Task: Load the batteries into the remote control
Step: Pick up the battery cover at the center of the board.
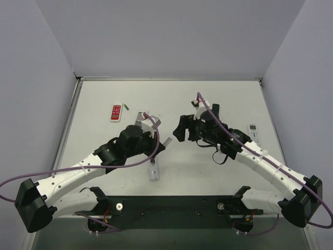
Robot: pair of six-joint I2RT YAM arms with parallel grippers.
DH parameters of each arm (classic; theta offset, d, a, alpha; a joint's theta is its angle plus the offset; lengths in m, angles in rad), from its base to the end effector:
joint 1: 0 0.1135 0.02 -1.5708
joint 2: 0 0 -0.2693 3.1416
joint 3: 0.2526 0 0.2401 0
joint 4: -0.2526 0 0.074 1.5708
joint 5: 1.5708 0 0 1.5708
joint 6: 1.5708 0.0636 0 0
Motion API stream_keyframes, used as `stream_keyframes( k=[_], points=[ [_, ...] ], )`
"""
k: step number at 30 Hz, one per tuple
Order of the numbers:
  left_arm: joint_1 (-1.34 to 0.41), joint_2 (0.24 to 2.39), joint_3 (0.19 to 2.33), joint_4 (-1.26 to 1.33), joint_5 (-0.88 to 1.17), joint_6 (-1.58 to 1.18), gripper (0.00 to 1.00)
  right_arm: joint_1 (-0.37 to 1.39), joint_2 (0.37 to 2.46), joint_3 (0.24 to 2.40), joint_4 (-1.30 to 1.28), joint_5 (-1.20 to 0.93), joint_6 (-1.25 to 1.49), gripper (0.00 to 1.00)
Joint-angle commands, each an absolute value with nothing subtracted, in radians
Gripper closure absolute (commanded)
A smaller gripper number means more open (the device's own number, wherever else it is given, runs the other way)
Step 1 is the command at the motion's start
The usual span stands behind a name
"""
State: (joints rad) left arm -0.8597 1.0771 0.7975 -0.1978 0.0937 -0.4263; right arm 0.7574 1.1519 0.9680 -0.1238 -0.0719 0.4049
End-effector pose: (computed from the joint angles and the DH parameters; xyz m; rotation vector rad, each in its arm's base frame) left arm 0.1615 -0.1966 0.2811 0.5264 2.1031 -0.8721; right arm 0.2010 0.1964 0.3344 -0.3965 1.9307 0.8504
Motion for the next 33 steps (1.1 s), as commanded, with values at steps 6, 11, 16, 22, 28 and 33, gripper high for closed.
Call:
stream_keyframes(
  k=[6,11,16,22,28,33],
  points=[
    [-0.888,1.002,0.762,-0.086,0.008,-0.351,1.0,0.661,1.147,0.894,0.141,-0.413,0.851,0.23],
    [-0.894,0.988,0.764,-0.077,-0.017,-0.344,1.0,0.658,1.192,0.896,0.169,-0.437,0.905,0.24],
    [-0.897,0.974,0.762,-0.068,-0.023,-0.345,1.0,0.658,1.235,0.899,0.192,-0.476,0.922,0.3],
    [-0.899,0.973,0.762,-0.058,-0.015,-0.348,1.0,0.658,1.255,0.887,0.222,-0.491,0.94,0.46],
    [-0.899,0.965,0.756,-0.063,-0.012,-0.354,1.0,0.658,1.252,0.876,0.249,-0.5,0.946,0.64],
    [-0.899,0.96,0.755,-0.058,-0.005,-0.362,1.0,0.658,1.244,0.867,0.262,-0.502,0.946,0.83]
  ],
)
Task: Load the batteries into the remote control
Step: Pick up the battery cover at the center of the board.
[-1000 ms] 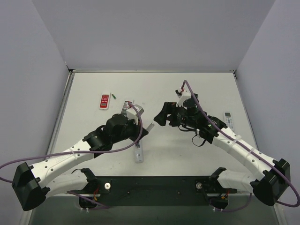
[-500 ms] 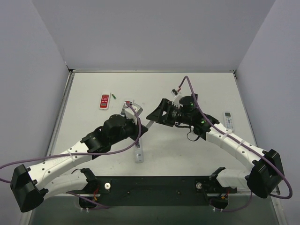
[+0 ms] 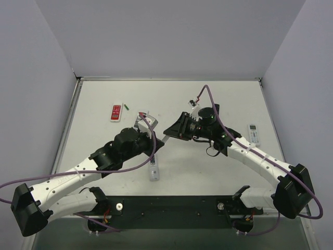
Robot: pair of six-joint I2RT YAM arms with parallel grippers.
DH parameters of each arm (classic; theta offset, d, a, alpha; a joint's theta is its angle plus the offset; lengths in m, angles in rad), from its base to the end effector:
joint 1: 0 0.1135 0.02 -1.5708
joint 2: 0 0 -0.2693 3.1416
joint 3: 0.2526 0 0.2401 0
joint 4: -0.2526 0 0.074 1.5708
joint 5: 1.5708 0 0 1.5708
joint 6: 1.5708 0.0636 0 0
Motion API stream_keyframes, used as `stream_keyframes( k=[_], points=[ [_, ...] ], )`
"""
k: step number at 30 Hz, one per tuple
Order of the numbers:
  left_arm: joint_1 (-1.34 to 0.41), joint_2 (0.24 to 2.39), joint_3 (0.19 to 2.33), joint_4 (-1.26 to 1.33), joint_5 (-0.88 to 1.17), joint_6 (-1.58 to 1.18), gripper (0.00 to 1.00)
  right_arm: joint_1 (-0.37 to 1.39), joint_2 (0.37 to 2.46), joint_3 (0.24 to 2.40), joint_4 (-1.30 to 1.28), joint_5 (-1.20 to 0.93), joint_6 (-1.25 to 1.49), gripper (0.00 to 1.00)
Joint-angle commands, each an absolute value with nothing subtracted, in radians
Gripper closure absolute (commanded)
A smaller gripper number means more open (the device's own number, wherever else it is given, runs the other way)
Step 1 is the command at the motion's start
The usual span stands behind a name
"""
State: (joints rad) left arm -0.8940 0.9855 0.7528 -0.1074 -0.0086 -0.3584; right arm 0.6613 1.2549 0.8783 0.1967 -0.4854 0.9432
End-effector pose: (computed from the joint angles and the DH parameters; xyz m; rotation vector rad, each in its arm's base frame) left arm 0.1514 -0.1875 0.2969 0.5237 1.9315 -0.8221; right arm 0.2207 0.2093 0.3165 -0.1268 2.0164 1.5276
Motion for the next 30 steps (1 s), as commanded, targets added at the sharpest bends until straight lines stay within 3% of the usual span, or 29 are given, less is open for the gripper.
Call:
stream_keyframes(
  k=[1,4,6,7,10,15,16,20,24,30],
  points=[
    [-0.899,0.959,0.755,-0.058,-0.002,-0.364,1.0,0.658,1.243,0.868,0.262,-0.502,0.943,0.88],
    [-0.899,0.947,0.752,-0.063,0.0,-0.37,0.83,0.657,1.232,0.867,0.262,-0.505,0.93,0.96],
    [-0.897,0.939,0.749,-0.063,0.0,-0.379,0.69,0.658,1.224,0.868,0.267,-0.509,0.91,0.98],
    [-0.897,0.928,0.747,-0.061,0.0,-0.382,0.57,0.658,1.217,0.868,0.265,-0.509,0.902,1.0],
    [-0.882,0.904,0.747,-0.064,0.04,-0.399,0.4,0.653,1.201,0.871,0.265,-0.52,0.853,1.0],
    [-0.696,0.873,0.724,-0.014,0.302,-0.477,0.31,0.631,1.175,0.879,0.3,-0.587,0.753,1.0],
    [-0.655,0.874,0.715,0.039,0.463,-0.503,0.31,0.623,1.169,0.882,0.31,-0.607,0.721,1.0],
    [-0.511,0.908,0.667,0.256,0.783,-0.655,0.28,0.606,1.163,0.896,0.376,-0.731,0.658,1.0],
    [-0.494,0.96,0.689,0.429,0.913,-0.758,0.27,0.604,1.169,0.926,0.428,-0.83,0.62,1.0],
    [-0.494,0.992,0.729,0.456,0.939,-0.764,0.26,0.606,1.187,0.959,0.544,-0.948,0.632,1.0]
  ],
)
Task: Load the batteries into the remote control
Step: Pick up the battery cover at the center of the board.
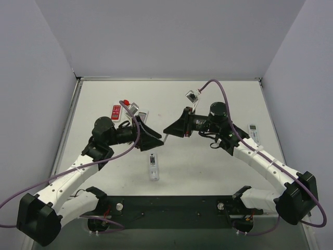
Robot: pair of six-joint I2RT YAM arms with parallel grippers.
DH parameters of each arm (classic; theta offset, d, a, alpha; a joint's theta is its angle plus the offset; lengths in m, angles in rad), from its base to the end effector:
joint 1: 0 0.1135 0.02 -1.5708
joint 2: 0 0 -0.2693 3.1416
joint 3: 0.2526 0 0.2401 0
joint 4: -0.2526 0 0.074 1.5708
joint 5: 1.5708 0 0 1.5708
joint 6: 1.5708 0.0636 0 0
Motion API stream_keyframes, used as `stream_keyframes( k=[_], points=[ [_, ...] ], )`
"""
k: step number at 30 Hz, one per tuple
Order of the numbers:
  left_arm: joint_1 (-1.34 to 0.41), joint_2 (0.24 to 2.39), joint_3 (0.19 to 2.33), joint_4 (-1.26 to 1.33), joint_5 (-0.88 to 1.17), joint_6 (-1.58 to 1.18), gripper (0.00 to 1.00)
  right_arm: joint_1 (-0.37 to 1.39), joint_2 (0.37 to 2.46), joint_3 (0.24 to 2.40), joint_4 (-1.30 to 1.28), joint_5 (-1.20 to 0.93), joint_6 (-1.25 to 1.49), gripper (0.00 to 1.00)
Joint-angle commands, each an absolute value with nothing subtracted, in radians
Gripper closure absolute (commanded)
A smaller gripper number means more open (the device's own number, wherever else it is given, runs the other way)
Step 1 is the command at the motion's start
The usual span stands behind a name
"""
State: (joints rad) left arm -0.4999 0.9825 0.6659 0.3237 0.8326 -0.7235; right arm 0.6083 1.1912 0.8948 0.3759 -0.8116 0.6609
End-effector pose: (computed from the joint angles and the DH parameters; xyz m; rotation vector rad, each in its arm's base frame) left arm 0.1766 -0.1501 0.3230 0.5478 1.7270 -1.5564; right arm 0.2013 0.1964 0.3625 -0.6968 1.6070 1.5691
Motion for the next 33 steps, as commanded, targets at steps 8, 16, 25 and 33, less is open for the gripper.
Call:
stream_keyframes(
  k=[8,16,25,33],
  points=[
    [-0.497,1.02,0.698,0.609,0.923,-0.865,0.27,0.62,1.213,0.994,0.6,-1.037,0.623,1.0],
    [-0.509,1.046,0.696,0.727,0.919,-0.957,0.34,0.63,1.23,1.006,0.606,-1.068,0.604,1.0],
    [-0.515,1.043,0.69,0.683,0.923,-0.937,0.4,0.629,1.253,1.028,0.604,-1.083,0.6,1.0],
    [-0.517,1.035,0.69,0.649,0.928,-0.923,0.48,0.629,1.262,1.031,0.618,-1.091,0.603,1.0]
  ],
)
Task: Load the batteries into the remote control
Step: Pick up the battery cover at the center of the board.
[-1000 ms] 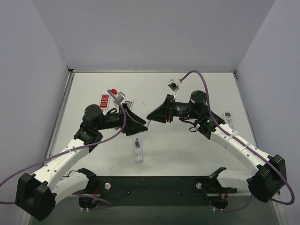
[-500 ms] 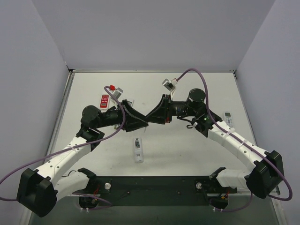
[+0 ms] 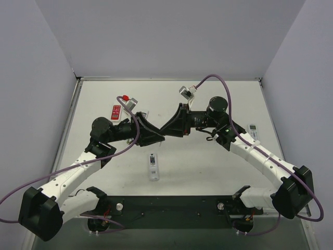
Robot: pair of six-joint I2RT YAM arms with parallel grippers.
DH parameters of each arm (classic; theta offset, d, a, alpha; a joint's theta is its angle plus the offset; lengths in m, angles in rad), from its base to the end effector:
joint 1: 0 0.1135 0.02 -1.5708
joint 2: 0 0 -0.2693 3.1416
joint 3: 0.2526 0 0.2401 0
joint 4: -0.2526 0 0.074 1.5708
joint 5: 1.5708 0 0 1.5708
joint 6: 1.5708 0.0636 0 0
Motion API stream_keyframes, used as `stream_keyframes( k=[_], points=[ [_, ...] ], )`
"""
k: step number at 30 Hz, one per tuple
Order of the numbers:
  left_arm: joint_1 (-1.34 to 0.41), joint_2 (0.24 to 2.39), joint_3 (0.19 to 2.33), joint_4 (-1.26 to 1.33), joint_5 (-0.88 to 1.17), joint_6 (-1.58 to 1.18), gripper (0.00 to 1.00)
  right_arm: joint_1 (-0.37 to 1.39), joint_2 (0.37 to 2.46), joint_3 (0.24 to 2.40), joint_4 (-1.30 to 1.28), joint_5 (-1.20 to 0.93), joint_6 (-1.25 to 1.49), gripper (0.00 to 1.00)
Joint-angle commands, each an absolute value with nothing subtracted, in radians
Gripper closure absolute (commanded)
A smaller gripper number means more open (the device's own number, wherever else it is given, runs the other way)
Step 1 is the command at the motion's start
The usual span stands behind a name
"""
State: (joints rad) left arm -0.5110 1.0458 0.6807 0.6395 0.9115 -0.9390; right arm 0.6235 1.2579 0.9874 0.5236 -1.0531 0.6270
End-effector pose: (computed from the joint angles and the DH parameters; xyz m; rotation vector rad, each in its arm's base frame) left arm 0.1781 -0.1575 0.3502 0.5872 1.5581 -1.7368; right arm 0.1945 0.2079 0.3918 -1.0151 1.3570 1.6633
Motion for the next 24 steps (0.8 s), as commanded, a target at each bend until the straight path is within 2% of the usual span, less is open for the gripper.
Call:
stream_keyframes(
  k=[1,10,13,14,16,17,19,20,24],
  points=[
    [-0.517,1.034,0.69,0.641,0.927,-0.919,0.51,0.629,1.262,1.029,0.617,-1.092,0.603,1.0],
    [-0.517,1.02,0.689,0.554,0.914,-0.867,0.81,0.63,1.252,1.02,0.56,-1.066,0.56,0.99],
    [-0.517,1.011,0.689,0.508,0.893,-0.841,0.85,0.627,1.249,1.023,0.523,-1.052,0.537,0.85],
    [-0.517,1.006,0.689,0.471,0.875,-0.821,0.86,0.627,1.246,1.026,0.509,-1.046,0.529,0.75],
    [-0.518,0.994,0.687,0.43,0.855,-0.798,0.92,0.624,1.236,1.029,0.47,-1.017,0.503,0.63],
    [-0.518,0.989,0.689,0.372,0.823,-0.769,0.95,0.621,1.232,1.029,0.456,-1.002,0.496,0.52],
    [-0.518,0.973,0.702,0.283,0.773,-0.724,1.0,0.615,1.215,1.026,0.402,-0.927,0.476,0.43],
    [-0.52,0.968,0.709,0.168,0.709,-0.669,1.0,0.603,1.209,1.025,0.379,-0.892,0.465,0.37],
    [-0.554,0.937,0.738,-0.09,0.465,-0.583,1.0,0.583,1.152,0.997,0.267,-0.703,0.42,0.24]
  ],
)
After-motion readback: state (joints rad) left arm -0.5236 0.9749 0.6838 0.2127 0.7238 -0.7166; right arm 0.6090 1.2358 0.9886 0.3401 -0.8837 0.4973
